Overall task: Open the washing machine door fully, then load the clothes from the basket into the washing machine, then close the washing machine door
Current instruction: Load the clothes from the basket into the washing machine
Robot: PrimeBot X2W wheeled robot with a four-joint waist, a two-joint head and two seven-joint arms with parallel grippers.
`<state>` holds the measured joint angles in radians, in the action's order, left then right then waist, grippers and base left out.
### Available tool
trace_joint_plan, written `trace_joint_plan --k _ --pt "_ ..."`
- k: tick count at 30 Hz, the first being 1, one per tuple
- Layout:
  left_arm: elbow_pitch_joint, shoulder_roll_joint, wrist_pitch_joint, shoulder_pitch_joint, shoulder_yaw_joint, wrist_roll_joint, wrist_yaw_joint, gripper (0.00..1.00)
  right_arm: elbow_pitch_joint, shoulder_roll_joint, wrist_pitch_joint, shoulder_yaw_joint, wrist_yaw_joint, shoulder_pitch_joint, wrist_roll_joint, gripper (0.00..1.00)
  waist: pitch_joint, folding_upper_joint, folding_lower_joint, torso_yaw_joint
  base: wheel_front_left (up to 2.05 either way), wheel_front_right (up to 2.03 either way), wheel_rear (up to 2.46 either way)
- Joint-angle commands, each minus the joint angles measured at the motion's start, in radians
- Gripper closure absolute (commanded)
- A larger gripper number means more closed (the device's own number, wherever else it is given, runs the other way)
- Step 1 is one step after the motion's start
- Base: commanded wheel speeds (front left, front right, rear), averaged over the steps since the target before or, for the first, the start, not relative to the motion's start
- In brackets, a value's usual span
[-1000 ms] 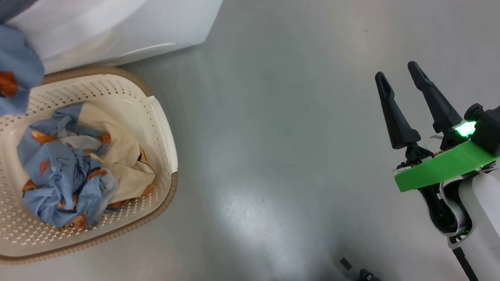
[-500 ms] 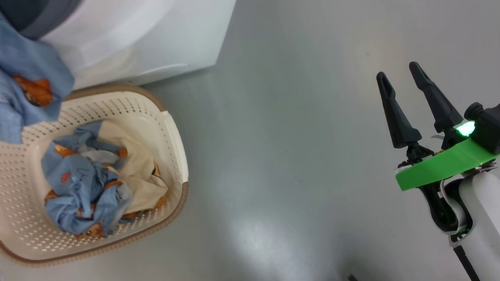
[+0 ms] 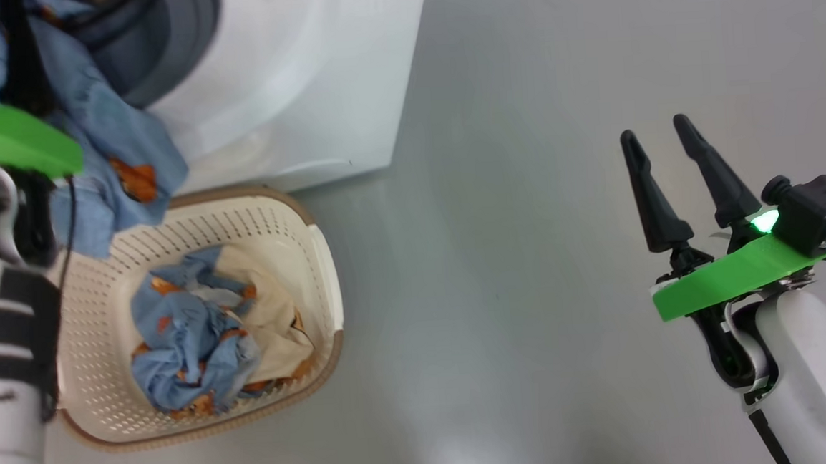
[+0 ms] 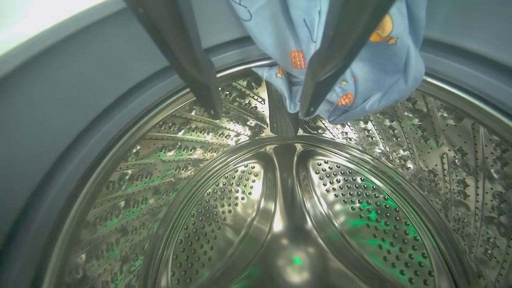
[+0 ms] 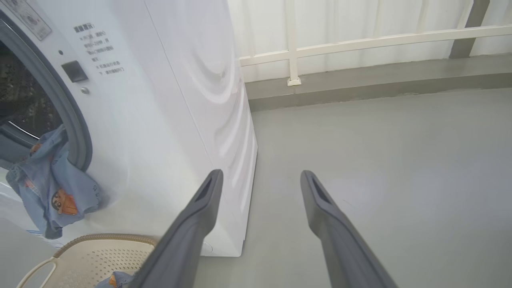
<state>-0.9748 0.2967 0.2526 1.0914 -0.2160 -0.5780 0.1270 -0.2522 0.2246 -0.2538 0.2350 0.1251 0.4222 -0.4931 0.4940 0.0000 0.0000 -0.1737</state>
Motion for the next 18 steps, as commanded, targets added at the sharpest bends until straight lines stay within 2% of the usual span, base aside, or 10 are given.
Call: trace_joint_plan --k 1,9,18 --pt "0.045 0.045 0.009 -0.038 0.023 -0.009 0.004 0.0 0.014 0.014 -0.008 0.026 0.006 -0.019 -0.002 0.0 -0.059 0.0 0.0 0.026 0.0 0.0 0.0" --pt "0.209 0.037 0.009 -0.259 0.063 0.005 0.004 0.0 -0.013 0.033 -0.008 0.04 0.006 -0.043 -0.016 0.0 -0.178 0.0 0.0 0.054 0.0 0.0 0.0" --pt "0.388 -0.022 0.009 -0.514 0.146 0.097 0.004 0.0 -0.03 0.049 -0.008 0.053 0.006 -0.094 -0.032 0.0 -0.304 0.0 0.0 0.088 0.0 0.0 0.0"
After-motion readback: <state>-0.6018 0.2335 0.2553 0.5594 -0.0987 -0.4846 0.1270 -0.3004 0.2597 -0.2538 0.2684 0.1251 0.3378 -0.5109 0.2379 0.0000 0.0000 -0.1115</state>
